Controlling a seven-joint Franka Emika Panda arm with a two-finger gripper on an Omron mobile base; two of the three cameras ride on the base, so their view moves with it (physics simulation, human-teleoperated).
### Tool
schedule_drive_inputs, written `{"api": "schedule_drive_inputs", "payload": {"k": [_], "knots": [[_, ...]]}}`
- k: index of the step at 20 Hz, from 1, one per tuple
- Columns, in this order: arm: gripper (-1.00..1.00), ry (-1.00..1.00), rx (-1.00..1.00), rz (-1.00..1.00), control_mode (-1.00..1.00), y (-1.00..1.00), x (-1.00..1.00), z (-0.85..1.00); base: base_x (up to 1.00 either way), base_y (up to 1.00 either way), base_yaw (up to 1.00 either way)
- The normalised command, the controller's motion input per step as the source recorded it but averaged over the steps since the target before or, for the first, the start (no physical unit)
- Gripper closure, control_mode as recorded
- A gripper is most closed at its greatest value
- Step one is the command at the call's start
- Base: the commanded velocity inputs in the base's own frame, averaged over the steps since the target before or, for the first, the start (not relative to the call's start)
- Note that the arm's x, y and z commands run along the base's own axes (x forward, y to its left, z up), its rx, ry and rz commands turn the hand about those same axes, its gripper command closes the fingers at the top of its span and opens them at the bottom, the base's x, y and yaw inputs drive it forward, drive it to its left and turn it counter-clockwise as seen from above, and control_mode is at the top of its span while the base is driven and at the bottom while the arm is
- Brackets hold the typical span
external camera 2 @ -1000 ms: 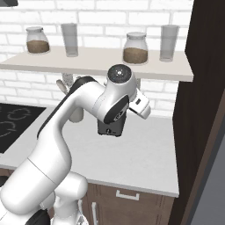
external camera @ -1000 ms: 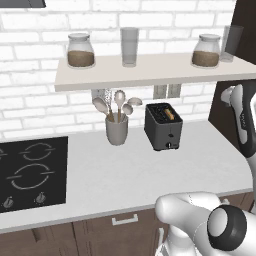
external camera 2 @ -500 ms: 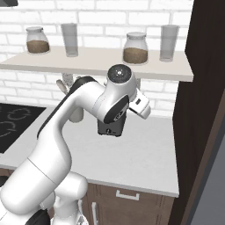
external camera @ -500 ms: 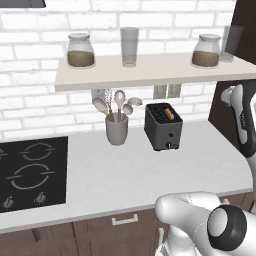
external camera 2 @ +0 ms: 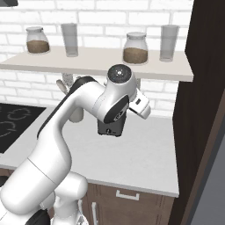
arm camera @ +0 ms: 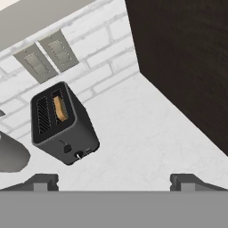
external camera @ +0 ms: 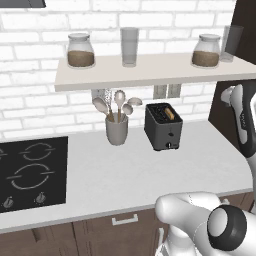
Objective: Start the toaster. Once the lever pops up, take the bread to the plate on the dining counter.
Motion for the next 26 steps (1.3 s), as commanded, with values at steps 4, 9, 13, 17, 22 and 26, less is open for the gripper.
{"api": "schedule_drive_inputs", "payload": {"k": [4,9,13,17,22,26], "knots": [[-1.0,0.0,0.0,0.0,-1.0,0.0,0.0,0.0,0.0,0.0,0.0],[-1.0,0.0,0.0,0.0,-1.0,0.0,0.0,0.0,0.0,0.0,0.0],[-1.0,0.0,0.0,0.0,-1.0,0.0,0.0,0.0,0.0,0.0,0.0],[-1.0,0.0,0.0,0.0,-1.0,0.0,0.0,0.0,0.0,0.0,0.0],[-1.0,0.0,0.0,0.0,-1.0,0.0,0.0,0.0,0.0,0.0,0.0],[-1.0,0.0,0.0,0.0,-1.0,0.0,0.0,0.0,0.0,0.0,0.0]]}}
